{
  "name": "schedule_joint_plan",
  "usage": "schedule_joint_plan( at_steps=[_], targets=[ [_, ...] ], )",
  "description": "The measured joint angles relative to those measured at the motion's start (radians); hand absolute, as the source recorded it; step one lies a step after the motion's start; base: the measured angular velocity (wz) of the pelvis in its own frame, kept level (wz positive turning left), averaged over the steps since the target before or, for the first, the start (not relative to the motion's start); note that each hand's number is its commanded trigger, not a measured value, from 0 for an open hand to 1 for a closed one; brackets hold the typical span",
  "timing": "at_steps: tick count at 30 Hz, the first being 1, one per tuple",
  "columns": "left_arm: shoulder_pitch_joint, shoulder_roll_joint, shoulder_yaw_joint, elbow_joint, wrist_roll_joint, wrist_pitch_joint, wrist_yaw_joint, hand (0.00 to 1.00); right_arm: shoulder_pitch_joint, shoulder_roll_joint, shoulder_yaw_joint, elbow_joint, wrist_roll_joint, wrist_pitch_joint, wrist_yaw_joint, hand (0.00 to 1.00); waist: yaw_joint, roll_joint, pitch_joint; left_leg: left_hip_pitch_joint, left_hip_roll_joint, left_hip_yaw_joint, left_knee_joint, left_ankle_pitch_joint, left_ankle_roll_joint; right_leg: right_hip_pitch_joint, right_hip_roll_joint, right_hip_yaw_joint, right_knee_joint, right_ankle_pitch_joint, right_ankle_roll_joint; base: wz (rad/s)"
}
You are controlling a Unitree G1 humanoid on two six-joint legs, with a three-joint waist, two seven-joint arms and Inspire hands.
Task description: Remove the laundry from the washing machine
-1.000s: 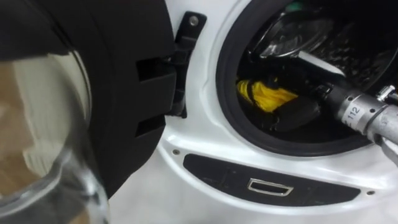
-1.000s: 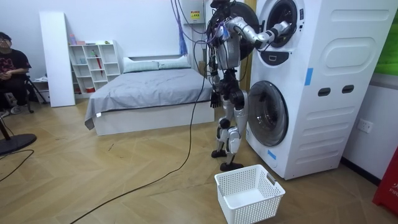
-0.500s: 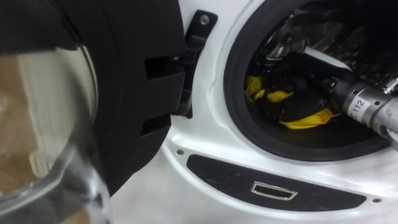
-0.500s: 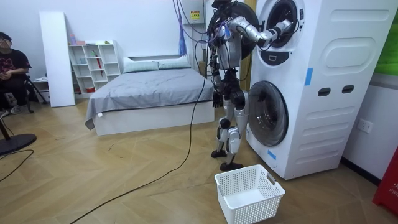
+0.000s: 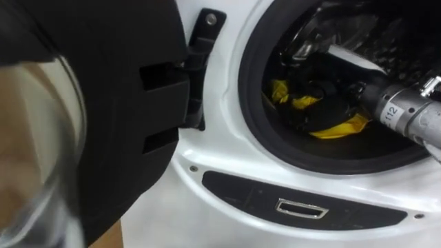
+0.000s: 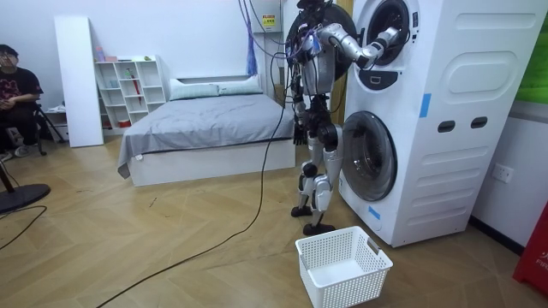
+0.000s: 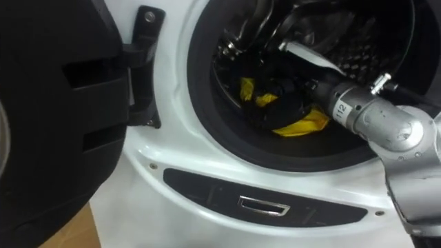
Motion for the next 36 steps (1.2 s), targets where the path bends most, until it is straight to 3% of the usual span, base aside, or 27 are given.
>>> schedule_joint_plan(
  at_steps=[2, 7, 12, 15, 18, 21, 26, 28, 31, 36],
  targets=[
    [0.003, 0.0, 0.0, 0.007, 0.0, -0.021, 0.005, 0.0, 0.018, 0.0, 0.001, -0.062, -0.031, 0.0, -0.001, 1.0, 0.002, 0.001, -0.0006, 0.005, 0.011, 0.018, -0.006, 0.0, -0.002, 0.0, 0.006, 0.006, 0.0, 0.0, -0.003, -0.12],
    [0.004, -0.01, 0.018, 0.029, -0.001, -0.055, 0.021, 0.0, 0.038, -0.003, 0.0, -0.191, -0.038, -0.001, 0.014, 1.0, -0.017, 0.008, -0.0049, 0.005, 0.014, 0.019, -0.015, 0.001, -0.006, 0.001, 0.009, 0.009, 0.001, -0.003, -0.008, -0.01],
    [0.016, -0.023, 0.044, 0.03, -0.002, -0.081, 0.021, 0.0, 0.062, -0.003, -0.004, -0.328, 0.022, -0.003, 0.022, 1.0, -0.047, 0.02, -0.0029, 0.009, 0.018, 0.039, -0.017, 0.0, -0.007, 0.0, 0.009, 0.02, 0.006, -0.003, -0.009, -0.05],
    [0.026, -0.024, 0.046, 0.045, -0.002, -0.098, 0.021, 0.0, 0.102, -0.003, -0.022, -0.402, 0.06, -0.03, 0.022, 1.0, -0.061, 0.027, -0.0006, 0.022, 0.024, 0.059, -0.018, 0.0, -0.007, 0.002, 0.01, 0.036, 0.009, -0.003, -0.01, -0.12],
    [0.031, -0.033, 0.047, 0.048, -0.001, -0.109, 0.026, 0.0, 0.199, 0.012, -0.106, -0.452, 0.103, -0.065, 0.018, 1.0, -0.078, 0.031, 0.0, 0.024, 0.025, 0.073, -0.014, -0.001, -0.008, -0.002, 0.012, 0.055, 0.008, -0.005, -0.007, -0.09],
    [0.046, -0.045, 0.063, 0.068, -0.002, -0.127, 0.037, 0.0, 0.292, 0.019, -0.186, -0.467, 0.166, -0.075, -0.013, 1.0, -0.083, 0.051, -0.0094, 0.025, 0.03, 0.107, -0.015, -0.001, -0.007, -0.013, 0.017, 0.083, 0.009, 0.005, -0.006, -0.3],
    [0.081, -0.049, 0.122, 0.073, -0.002, -0.163, 0.048, 0.0, 0.447, 0.05, -0.315, -0.468, 0.221, -0.138, -0.09, 1.0, -0.136, 0.078, -0.0093, 0.024, 0.035, 0.131, -0.012, -0.001, -0.008, -0.021, 0.023, 0.108, 0.009, 0.012, -0.002, -0.13],
    [0.083, -0.05, 0.125, 0.073, -0.002, -0.172, 0.048, 0.0, 0.48, 0.06, -0.32, -0.485, 0.264, -0.174, -0.097, 1.0, -0.148, 0.086, -0.0095, 0.025, 0.036, 0.136, -0.012, -0.001, -0.007, -0.022, 0.024, 0.112, 0.01, 0.015, -0.004, -0.09],
    [0.087, -0.05, 0.125, 0.074, -0.002, -0.191, 0.048, 0.0, 0.512, 0.061, -0.365, -0.486, 0.297, -0.18, -0.149, 1.0, -0.158, 0.09, -0.0089, 0.025, 0.039, 0.157, -0.012, -0.001, -0.008, -0.031, 0.027, 0.127, 0.013, 0.02, -0.005, -0.15],
    [0.085, -0.05, 0.126, 0.081, 0.0, -0.19, 0.046, 0.0, 0.564, 0.092, -0.422, -0.446, 0.299, -0.187, -0.204, 1.0, -0.189, 0.09, -0.0052, 0.023, 0.043, 0.175, -0.007, -0.005, -0.012, -0.039, 0.028, 0.138, 0.025, 0.016, 0.005, -0.08]
  ],
)
